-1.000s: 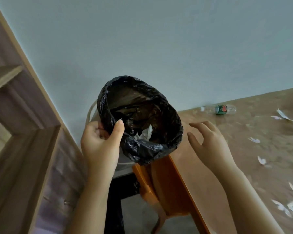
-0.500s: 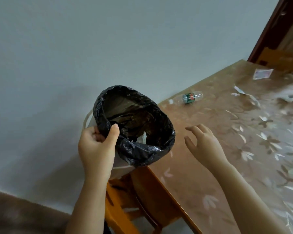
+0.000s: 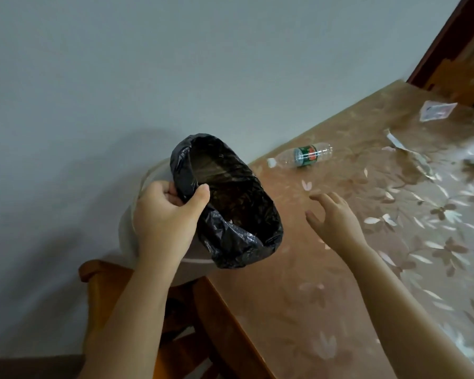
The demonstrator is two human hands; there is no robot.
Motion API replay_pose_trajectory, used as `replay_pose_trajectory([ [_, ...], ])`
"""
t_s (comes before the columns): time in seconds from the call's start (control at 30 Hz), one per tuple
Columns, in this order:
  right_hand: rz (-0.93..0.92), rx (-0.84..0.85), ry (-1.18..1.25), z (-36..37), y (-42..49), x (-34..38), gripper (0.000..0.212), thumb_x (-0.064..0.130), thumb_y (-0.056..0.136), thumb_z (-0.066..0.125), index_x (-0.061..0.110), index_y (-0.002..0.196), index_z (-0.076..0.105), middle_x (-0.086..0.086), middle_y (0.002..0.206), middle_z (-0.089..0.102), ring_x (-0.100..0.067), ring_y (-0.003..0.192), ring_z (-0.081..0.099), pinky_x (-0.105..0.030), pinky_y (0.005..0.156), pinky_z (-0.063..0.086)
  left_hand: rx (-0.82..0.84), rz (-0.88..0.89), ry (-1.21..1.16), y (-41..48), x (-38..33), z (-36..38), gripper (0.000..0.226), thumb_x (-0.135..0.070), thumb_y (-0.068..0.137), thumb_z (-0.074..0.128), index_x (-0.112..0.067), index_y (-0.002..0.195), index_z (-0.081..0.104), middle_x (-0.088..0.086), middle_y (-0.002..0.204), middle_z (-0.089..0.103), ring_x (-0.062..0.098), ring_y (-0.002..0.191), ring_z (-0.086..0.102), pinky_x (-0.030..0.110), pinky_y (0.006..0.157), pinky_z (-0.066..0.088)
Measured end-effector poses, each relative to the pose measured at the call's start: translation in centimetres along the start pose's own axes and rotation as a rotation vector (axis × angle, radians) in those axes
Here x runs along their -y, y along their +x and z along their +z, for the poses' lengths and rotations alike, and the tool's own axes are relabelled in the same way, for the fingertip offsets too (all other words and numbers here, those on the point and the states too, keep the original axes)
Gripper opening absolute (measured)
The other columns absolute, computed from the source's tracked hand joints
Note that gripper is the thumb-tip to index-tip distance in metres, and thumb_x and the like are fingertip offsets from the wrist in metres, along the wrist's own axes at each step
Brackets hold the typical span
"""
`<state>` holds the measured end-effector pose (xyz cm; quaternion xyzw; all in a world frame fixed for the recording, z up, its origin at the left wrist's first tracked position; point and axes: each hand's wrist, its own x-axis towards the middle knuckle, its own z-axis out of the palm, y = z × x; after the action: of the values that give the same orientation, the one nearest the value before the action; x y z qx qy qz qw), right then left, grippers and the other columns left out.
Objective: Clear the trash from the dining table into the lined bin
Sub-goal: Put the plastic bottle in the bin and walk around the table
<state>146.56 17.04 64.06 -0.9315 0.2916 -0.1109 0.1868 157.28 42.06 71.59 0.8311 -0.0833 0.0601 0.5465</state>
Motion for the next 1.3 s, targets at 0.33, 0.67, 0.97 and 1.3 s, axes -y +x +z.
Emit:
replay_pose_trajectory([
  [0.33,-0.050,0.078,0.057,4.5,12.0,-4.5,0.042,0.020,0.082,0.058,0.011,0.122,0.048,-0.014,0.126,0.050,-0.033,0.116,0.043,-0.042,0.085,0.044,-0.105,-0.101,0.088,1.4,-0.4,6.1,0.041,-0.065,0.054,0.059,-0.026,0.065,0.053,-0.009,0.054,0.049,0.017,0.054,0.053,0.035,0.053,0.044],
  [0.67,-0.052,0.141,0.021,7.6,20.6,-6.6,0.048,0.019,0.079,0.058,0.010,0.124,0.044,-0.016,0.128,0.047,-0.036,0.114,0.043,-0.047,0.087,0.043,-0.156,-0.170,0.103,2.9,-0.1,9.4,0.038,-0.060,0.056,0.063,-0.025,0.068,0.054,-0.007,0.055,0.049,0.015,0.052,0.050,0.033,0.053,0.041],
  [0.97,-0.143,0.151,-0.042,10.7,24.9,-7.4,0.047,0.017,0.078,0.060,0.010,0.123,0.047,-0.015,0.131,0.047,-0.033,0.125,0.035,-0.050,0.108,0.022,-0.155,-0.167,0.089,4.3,0.0,10.8,0.051,-0.065,0.052,0.059,-0.018,0.070,0.055,0.003,0.056,0.052,0.018,0.049,0.048,0.033,0.049,0.040],
  [1.3,-0.177,0.211,-0.213,11.2,28.1,-8.4,0.052,0.017,0.078,0.059,0.016,0.127,0.043,-0.014,0.129,0.045,-0.037,0.120,0.035,-0.051,0.100,0.030,-0.159,-0.193,0.073,4.6,0.0,11.1,0.043,-0.065,0.051,0.062,-0.026,0.068,0.055,-0.014,0.045,0.049,0.004,0.040,0.040,0.030,0.046,0.036],
])
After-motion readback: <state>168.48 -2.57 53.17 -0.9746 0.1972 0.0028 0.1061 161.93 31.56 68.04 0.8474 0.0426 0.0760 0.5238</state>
